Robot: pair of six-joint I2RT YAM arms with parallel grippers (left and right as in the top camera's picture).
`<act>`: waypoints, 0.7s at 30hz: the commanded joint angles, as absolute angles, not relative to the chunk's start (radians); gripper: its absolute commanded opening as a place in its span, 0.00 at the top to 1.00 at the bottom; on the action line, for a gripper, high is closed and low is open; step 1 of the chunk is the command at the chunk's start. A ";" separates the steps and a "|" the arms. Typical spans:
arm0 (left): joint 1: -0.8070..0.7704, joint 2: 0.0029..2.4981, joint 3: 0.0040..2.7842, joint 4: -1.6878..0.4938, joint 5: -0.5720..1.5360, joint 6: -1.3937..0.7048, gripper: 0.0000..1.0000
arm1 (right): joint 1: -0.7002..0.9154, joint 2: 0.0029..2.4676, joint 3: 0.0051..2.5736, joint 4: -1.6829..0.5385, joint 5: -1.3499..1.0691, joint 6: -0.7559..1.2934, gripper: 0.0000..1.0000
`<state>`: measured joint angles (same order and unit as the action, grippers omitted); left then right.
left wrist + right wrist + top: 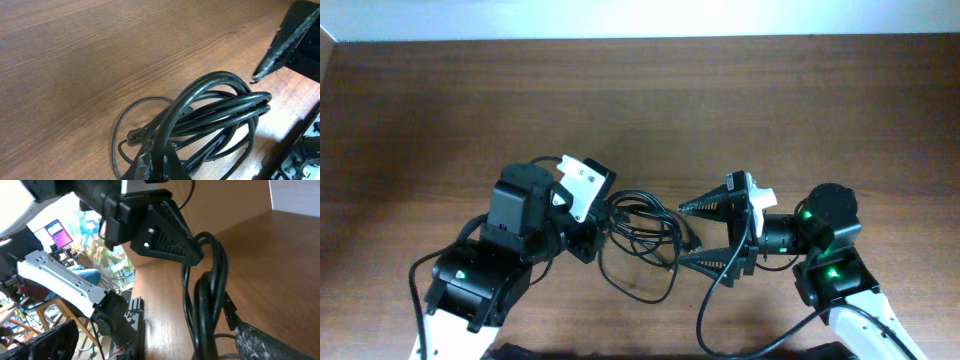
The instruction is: Untangle cables
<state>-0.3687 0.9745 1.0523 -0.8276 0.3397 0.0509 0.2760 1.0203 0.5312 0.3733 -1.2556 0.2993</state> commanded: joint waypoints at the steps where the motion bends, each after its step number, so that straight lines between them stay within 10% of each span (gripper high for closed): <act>1: -0.364 0.990 1.061 -0.824 0.419 0.030 1.00 | 0.281 1.028 0.543 0.382 -1.244 0.311 0.00; 13: -0.364 1.017 1.061 -0.823 0.493 0.024 1.00 | 0.281 1.028 0.543 0.382 -1.286 0.299 0.02; 16: -0.364 1.017 1.061 -0.816 0.535 -0.040 1.00 | 0.281 1.028 0.543 0.372 -1.236 0.290 0.43; 21: -0.364 1.017 1.061 -0.817 0.541 -0.071 1.00 | 0.281 1.028 0.543 0.300 -1.141 0.288 0.40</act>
<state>-0.3687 1.0195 1.0523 -0.8257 0.4961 -0.0277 0.2760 1.0252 0.5316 0.3187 -1.2102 0.2905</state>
